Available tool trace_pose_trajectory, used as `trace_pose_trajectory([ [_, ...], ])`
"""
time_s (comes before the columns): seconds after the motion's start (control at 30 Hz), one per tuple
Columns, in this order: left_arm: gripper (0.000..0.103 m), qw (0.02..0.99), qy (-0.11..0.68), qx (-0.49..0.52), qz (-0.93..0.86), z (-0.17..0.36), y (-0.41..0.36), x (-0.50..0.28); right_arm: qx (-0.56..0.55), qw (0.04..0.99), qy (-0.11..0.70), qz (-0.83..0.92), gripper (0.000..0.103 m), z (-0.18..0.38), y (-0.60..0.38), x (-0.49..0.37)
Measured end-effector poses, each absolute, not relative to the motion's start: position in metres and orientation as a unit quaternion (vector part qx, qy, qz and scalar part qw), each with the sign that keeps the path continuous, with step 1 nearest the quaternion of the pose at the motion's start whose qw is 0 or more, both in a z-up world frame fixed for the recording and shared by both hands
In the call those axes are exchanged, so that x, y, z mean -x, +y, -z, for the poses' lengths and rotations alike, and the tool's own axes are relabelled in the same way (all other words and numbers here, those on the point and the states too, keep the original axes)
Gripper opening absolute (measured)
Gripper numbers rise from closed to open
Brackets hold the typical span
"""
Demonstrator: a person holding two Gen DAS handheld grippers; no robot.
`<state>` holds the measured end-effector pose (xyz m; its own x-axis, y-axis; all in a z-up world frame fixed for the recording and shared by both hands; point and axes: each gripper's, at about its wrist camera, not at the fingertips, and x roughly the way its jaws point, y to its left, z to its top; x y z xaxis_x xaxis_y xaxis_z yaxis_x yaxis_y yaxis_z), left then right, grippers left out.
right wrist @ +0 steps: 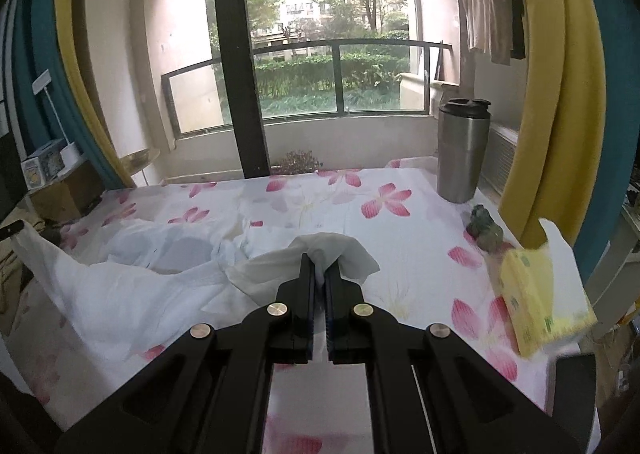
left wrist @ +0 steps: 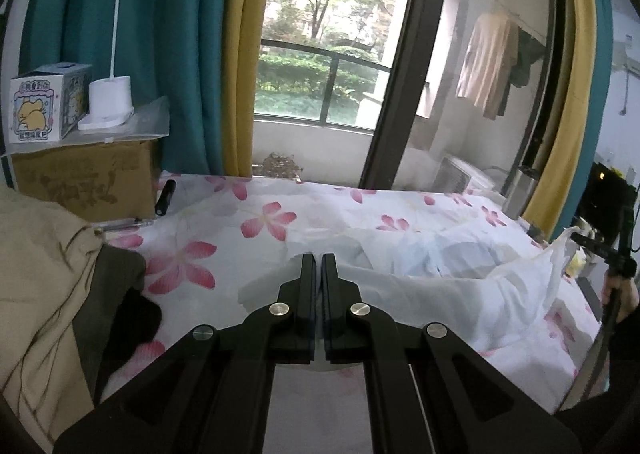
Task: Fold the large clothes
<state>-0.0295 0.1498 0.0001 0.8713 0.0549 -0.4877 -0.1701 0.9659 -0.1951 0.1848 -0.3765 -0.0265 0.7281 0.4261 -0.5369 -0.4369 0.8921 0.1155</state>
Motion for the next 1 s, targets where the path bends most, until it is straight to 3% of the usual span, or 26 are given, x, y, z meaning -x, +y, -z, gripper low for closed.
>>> trace_pose_trajectory([
  [0.67, 0.003, 0.937, 0.301, 0.137, -0.114, 0.065, 0.195, -0.093, -0.017, 0.914, 0.339, -0.223, 0.004, 0.077, -0.35, -0.304],
  [1.0, 0.003, 0.912, 0.327, 0.2, -0.146, 0.098, 0.218, -0.117, -0.028, 0.904, 0.387, -0.18, 0.004, 0.107, -0.351, -0.328],
])
